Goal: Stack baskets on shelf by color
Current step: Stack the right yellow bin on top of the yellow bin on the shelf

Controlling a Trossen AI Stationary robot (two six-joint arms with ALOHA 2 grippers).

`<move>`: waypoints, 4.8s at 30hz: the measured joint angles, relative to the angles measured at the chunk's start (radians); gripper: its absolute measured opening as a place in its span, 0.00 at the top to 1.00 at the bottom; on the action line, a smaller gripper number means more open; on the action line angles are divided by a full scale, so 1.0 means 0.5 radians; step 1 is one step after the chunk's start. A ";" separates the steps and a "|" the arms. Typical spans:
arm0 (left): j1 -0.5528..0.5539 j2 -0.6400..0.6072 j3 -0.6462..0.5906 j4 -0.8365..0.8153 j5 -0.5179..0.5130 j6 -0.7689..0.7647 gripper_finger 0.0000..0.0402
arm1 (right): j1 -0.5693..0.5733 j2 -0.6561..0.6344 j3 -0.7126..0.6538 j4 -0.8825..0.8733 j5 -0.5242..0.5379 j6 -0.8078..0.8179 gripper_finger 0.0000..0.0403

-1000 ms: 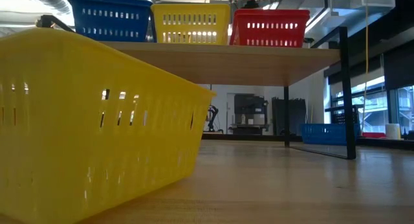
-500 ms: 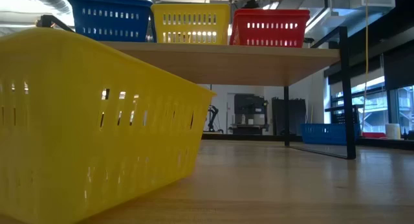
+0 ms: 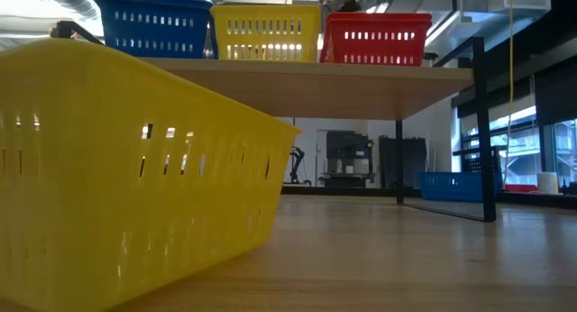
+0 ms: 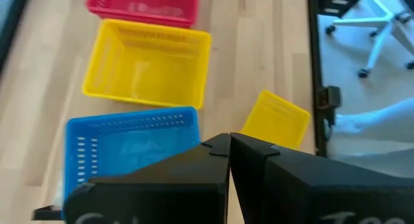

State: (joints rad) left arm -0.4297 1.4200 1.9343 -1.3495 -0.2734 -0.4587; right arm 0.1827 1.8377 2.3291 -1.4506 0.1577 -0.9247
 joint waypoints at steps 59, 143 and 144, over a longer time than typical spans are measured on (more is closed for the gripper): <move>-0.001 -0.002 0.001 -0.014 -0.274 -0.158 1.00 | -0.169 0.487 -0.169 0.176 -0.002 -0.359 0.88; 0.030 -0.002 0.001 -0.068 -0.282 -0.163 1.00 | -0.184 0.323 -0.158 0.620 -0.320 0.336 1.00; 0.030 -0.002 0.001 -0.068 -0.282 -0.163 1.00 | -0.192 0.324 -0.158 0.619 -0.361 0.367 1.00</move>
State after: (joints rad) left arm -0.4149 1.4189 1.9347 -1.3834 -0.4145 -0.5400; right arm 0.0867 1.9995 2.2501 -1.1412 -0.0229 -0.7413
